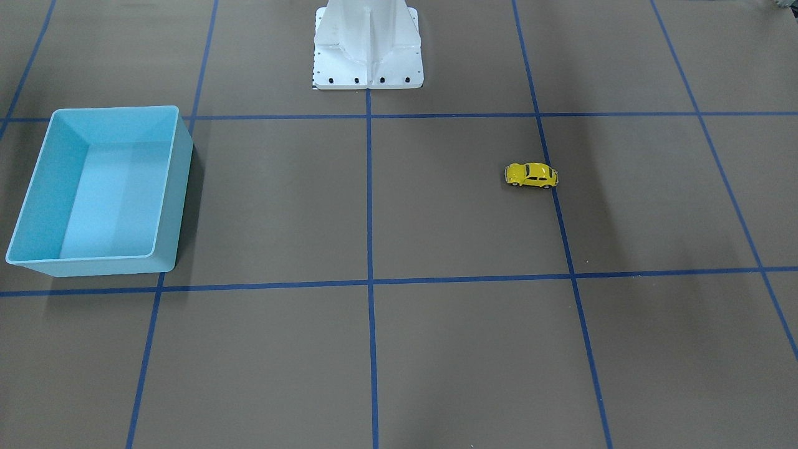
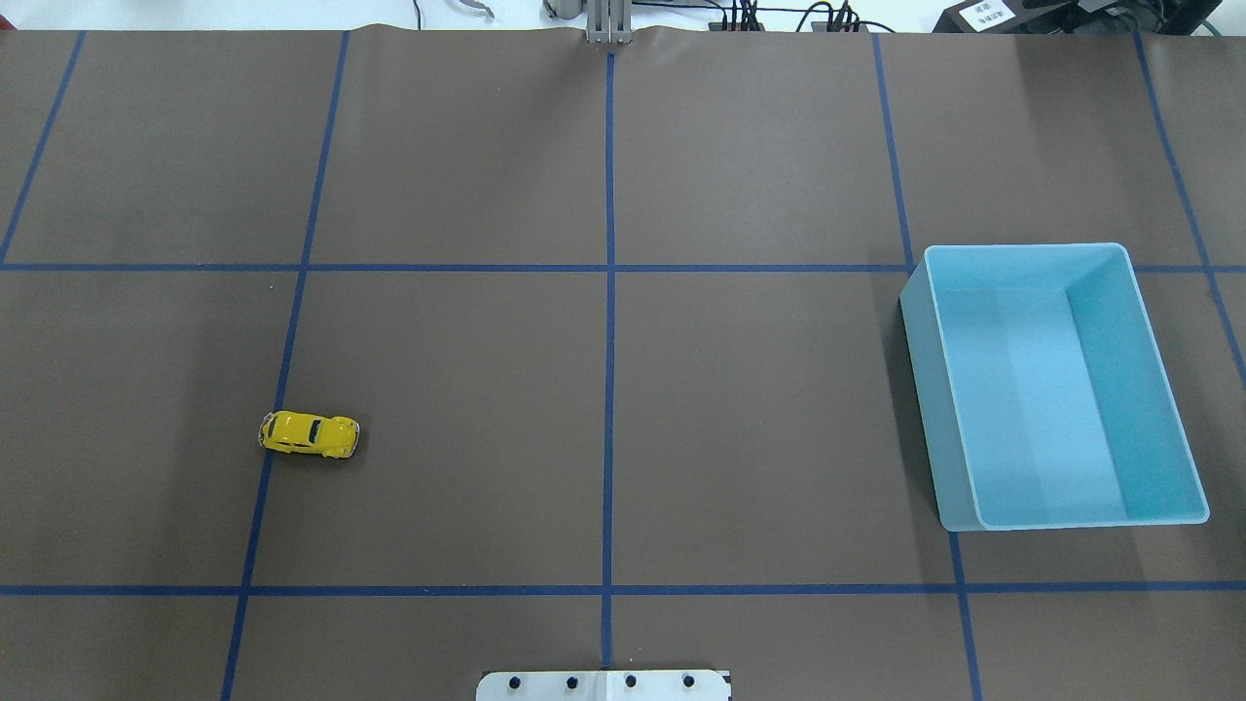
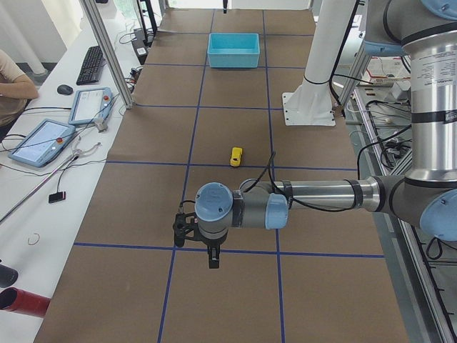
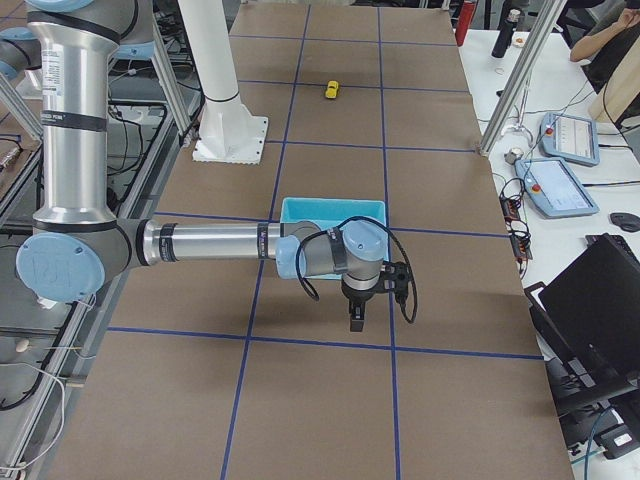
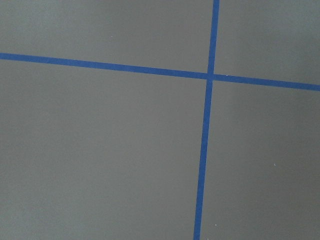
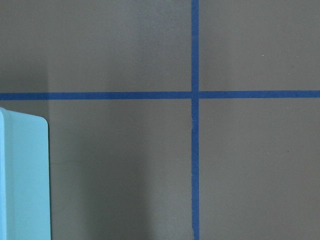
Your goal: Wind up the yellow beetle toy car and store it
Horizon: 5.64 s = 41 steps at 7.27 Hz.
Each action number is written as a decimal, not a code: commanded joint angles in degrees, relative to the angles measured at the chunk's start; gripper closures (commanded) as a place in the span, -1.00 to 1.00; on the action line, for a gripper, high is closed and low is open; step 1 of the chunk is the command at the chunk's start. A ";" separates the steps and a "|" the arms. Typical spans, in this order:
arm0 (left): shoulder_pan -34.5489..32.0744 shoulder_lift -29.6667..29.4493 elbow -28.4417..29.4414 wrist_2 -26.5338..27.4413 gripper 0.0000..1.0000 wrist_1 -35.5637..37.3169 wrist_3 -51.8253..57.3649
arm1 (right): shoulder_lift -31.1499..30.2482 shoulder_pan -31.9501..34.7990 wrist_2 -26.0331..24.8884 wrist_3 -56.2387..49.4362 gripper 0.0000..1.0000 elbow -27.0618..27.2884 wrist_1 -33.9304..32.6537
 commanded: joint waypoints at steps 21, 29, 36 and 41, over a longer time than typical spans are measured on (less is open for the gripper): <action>55.68 -13.03 -16.53 17.71 -1.00 -20.01 0.62 | -0.92 -0.01 -0.70 -0.18 -1.00 -0.56 -0.53; 60.20 -13.37 -16.97 27.41 -1.00 -10.93 32.97 | -0.92 -0.01 -0.61 -0.09 -1.00 -0.65 -0.44; 66.61 -19.18 -12.49 33.39 -0.99 -6.06 26.90 | -0.92 -0.01 -0.70 -0.09 -1.00 -0.82 -0.53; 67.67 -19.27 -12.57 37.95 -0.95 -5.35 32.00 | -1.01 -0.01 -0.70 0.00 -1.00 -0.65 -0.44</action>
